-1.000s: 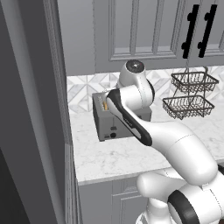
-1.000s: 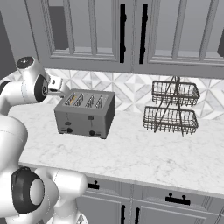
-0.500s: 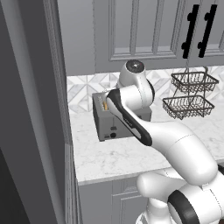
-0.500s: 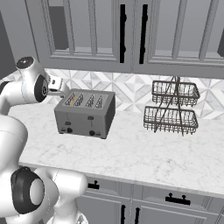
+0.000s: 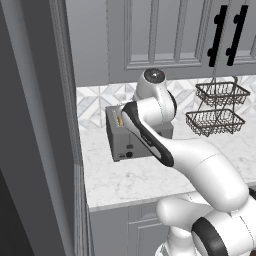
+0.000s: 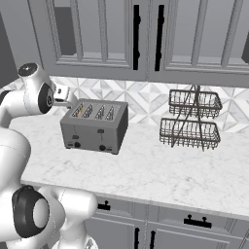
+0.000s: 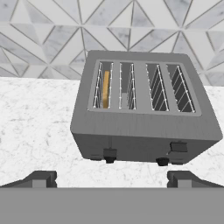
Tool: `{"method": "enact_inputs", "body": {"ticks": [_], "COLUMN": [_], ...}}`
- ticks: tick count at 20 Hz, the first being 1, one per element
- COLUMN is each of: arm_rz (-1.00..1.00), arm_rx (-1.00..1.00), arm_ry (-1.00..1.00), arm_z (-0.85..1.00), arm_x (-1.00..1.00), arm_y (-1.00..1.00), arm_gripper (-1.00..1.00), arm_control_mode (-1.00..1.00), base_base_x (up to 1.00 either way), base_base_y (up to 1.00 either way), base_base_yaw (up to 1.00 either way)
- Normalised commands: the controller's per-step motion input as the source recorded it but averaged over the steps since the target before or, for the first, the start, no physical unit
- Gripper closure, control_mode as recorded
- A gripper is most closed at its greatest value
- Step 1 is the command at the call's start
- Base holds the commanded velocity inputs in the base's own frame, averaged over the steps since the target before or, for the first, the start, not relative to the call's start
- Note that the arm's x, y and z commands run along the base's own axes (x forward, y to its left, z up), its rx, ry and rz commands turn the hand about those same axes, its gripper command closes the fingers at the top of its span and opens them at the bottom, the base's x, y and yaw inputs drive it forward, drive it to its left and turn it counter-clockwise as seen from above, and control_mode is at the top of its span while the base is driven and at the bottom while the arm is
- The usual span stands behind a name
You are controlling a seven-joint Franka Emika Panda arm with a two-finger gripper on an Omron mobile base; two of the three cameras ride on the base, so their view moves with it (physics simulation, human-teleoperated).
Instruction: Start the toaster. Once the lever pops up, take the bread to the plate on the dining counter.
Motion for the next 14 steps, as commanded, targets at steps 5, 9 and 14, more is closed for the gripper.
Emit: {"method": "enact_inputs", "body": {"ticks": [5,9,14], "arm_rz": [0.0,0.0,0.0], "arm_rx": [0.0,0.0,0.0], "arm_ry": [0.0,0.0,0.0], "arm_z": [0.0,0.0,0.0], "arm_x": [0.0,0.0,0.0], "arm_y": [0.0,0.0,0.0], "arm_gripper": [-1.0,-1.0,-1.0], "arm_control_mode": [-1.0,-1.0,-1.0], "base_base_x": [0.0,0.0,0.0], "base_base_y": [0.0,0.0,0.0], "base_base_yaw": [0.0,0.0,0.0]}}
